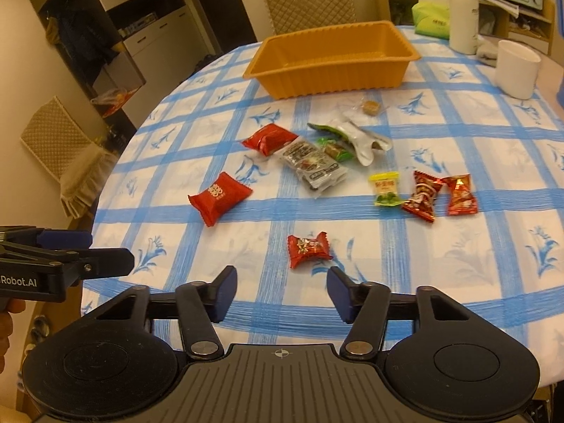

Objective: Organize snacks
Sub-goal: 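Grasp the small red candy with the right tool while the left tool grasps the large red candy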

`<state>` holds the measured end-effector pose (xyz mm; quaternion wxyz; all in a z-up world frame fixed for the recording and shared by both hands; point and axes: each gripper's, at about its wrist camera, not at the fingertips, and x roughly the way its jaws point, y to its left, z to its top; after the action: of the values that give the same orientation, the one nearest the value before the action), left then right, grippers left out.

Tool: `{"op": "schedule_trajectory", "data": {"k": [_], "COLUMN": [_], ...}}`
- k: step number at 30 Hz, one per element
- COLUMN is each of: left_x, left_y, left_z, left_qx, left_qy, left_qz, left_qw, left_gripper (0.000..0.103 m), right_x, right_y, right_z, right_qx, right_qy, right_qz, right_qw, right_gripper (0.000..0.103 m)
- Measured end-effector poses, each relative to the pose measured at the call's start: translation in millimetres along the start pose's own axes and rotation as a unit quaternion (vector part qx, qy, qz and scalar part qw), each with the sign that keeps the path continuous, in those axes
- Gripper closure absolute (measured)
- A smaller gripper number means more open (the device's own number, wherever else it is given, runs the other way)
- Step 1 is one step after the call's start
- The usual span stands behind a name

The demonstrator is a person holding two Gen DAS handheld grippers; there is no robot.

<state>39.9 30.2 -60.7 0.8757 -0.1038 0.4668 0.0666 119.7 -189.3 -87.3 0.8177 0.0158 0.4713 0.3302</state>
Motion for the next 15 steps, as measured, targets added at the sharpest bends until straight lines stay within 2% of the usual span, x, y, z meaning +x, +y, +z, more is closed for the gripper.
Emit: {"op": "schedule_trajectory", "data": {"k": [5,15], "left_x": [10,21], "left_y": [2,8], "left_z": [3,9], "left_qx": [-0.004,-0.019], "left_qy": [0.007,0.015], "left_qz": [0.003,0.014], "left_qw": [1.0000,0.9996], "left_gripper": [0.013,0.013], "right_x": [17,49], "right_y": [-4,-15], "right_z": [3,12], "right_qx": [0.007,0.037], "right_qy": [0.018,0.045], "right_qz": [0.011,0.021], "right_qw": [1.000,0.998], "right_gripper": [0.053,0.053]}}
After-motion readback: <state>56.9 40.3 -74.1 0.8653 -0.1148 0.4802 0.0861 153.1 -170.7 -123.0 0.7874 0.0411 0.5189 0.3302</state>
